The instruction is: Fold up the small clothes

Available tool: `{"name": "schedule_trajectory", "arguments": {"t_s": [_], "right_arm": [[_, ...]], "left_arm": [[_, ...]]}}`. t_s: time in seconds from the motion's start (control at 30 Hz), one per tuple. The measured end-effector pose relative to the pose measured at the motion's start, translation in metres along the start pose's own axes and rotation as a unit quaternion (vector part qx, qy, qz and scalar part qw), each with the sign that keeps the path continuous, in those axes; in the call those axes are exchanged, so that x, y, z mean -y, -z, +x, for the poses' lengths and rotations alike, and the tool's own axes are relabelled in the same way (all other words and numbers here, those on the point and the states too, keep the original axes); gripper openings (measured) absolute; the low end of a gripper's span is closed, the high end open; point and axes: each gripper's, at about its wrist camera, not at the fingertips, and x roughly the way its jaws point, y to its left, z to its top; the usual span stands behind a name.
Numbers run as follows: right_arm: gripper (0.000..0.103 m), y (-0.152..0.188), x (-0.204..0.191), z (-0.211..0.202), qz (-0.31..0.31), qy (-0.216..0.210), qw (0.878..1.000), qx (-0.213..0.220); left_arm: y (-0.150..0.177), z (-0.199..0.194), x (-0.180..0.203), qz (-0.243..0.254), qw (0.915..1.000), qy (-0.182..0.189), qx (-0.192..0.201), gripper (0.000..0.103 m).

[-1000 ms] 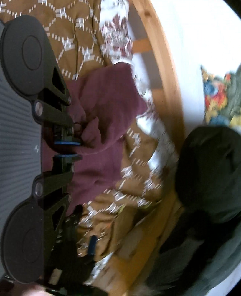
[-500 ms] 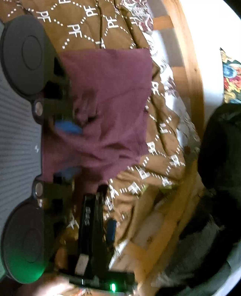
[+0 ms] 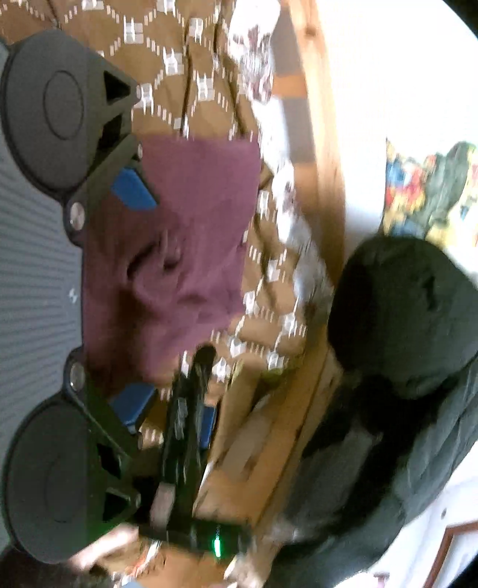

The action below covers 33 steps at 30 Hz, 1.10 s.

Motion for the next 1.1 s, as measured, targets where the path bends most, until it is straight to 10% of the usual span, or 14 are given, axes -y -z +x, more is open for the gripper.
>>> {"name": "schedule_trajectory", "arguments": {"t_s": [0.37, 0.5, 0.63, 0.9, 1.1], "right_arm": [[0.102, -0.004, -0.025, 0.036, 0.129, -0.247, 0.958, -0.067], [0.1, -0.003, -0.024, 0.063, 0.166, -0.248, 0.95, -0.092], [0.076, -0.001, -0.017, 0.084, 0.198, -0.243, 0.943, -0.113], [0.027, 0.004, -0.021, 0.101, 0.183, -0.218, 0.951, -0.124], [0.014, -0.002, -0.023, 0.087, 0.148, -0.213, 0.961, -0.093]], "left_arm": [[0.029, 0.038, -0.017, 0.067, 0.986, -0.114, -0.102, 0.102], [0.034, 0.04, -0.014, 0.098, 0.9813, -0.128, -0.105, 0.102], [0.028, 0.041, -0.011, 0.109, 0.9824, -0.125, -0.087, 0.101], [0.027, 0.043, -0.008, 0.12, 0.9853, -0.094, -0.078, 0.044], [0.024, 0.04, -0.008, 0.099, 0.9899, -0.069, -0.074, 0.038]]}}
